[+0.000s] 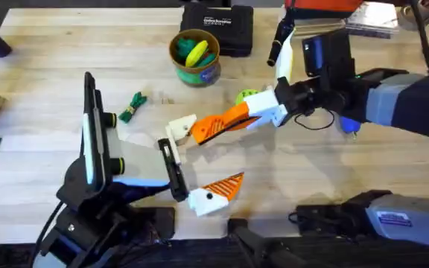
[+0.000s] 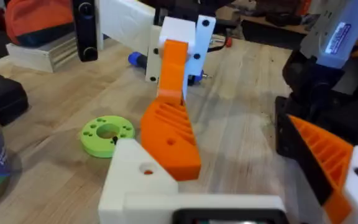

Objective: Pick up the gripper from the table and insert it into the empty holder that is missing its gripper. Then pick up a screw, insert it into the mounting hole, and use the screwdriver to tighten it. Finally, clean up the table by picking up the vegetable and placing it into the bucket.

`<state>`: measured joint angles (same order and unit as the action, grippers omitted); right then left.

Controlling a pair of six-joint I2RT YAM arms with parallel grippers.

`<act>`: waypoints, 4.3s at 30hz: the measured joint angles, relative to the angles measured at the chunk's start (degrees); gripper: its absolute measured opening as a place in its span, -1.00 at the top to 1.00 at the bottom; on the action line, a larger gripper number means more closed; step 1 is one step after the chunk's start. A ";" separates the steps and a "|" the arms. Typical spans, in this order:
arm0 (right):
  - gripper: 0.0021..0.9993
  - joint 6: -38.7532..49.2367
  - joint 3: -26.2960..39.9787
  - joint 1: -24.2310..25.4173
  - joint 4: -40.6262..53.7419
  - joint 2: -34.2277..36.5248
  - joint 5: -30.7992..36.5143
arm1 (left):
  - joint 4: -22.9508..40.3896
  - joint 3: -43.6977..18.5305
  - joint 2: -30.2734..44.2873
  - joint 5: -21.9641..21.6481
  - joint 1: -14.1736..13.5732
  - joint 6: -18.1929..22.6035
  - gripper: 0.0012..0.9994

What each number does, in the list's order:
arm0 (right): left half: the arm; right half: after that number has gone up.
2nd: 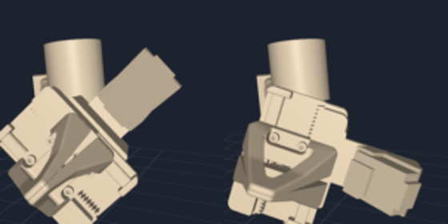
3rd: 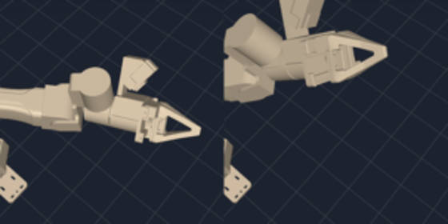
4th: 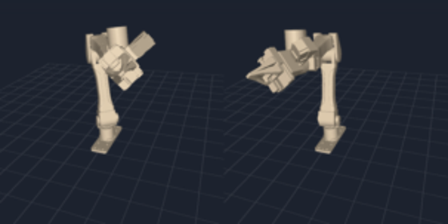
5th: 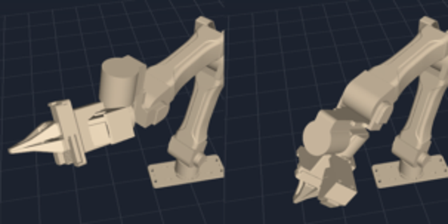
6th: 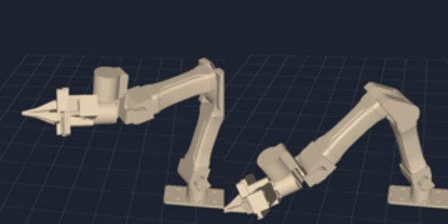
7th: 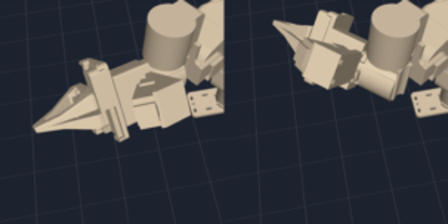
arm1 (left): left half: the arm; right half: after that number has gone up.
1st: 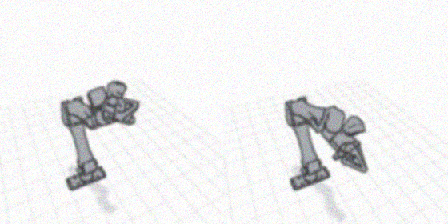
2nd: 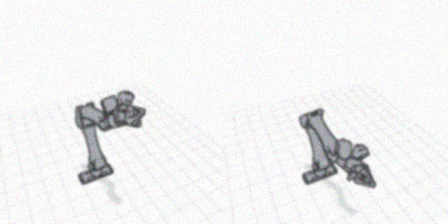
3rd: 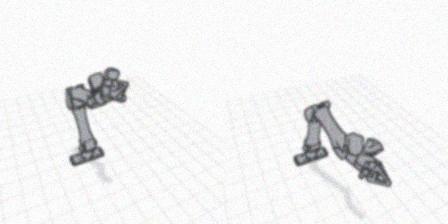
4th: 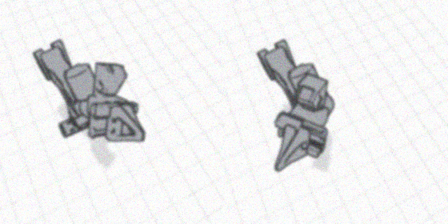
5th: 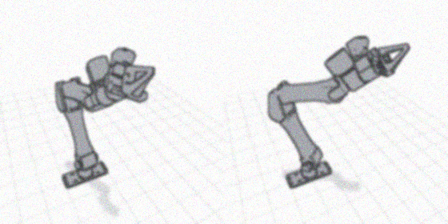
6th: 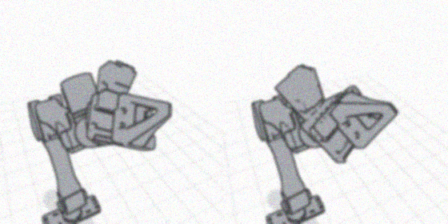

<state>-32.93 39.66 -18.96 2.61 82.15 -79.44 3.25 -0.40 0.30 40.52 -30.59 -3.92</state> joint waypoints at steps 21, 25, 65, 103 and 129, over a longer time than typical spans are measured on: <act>0.97 -22.45 -0.02 -7.72 -26.62 8.95 5.63 | 0.15 0.00 0.20 -3.89 1.15 -3.46 -0.97; 0.97 -24.47 0.00 -8.82 -27.36 8.99 7.73 | 0.17 0.00 0.57 -5.71 1.40 -4.33 -0.97; 0.95 -30.47 -0.09 -15.47 -40.17 9.36 25.55 | 0.22 -0.02 0.35 -15.79 2.80 -3.63 -0.97; 0.00 -26.82 -0.11 -11.61 -38.96 11.16 11.88 | -0.05 -0.07 0.32 -6.47 1.51 -0.76 -0.97; -0.99 -17.59 1.50 -0.96 -36.63 11.42 18.31 | 0.17 -0.07 0.07 0.43 0.17 -0.50 -0.97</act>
<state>-50.52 41.16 -19.92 -34.01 93.56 -61.14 3.42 -0.47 0.36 40.95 -30.41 -4.43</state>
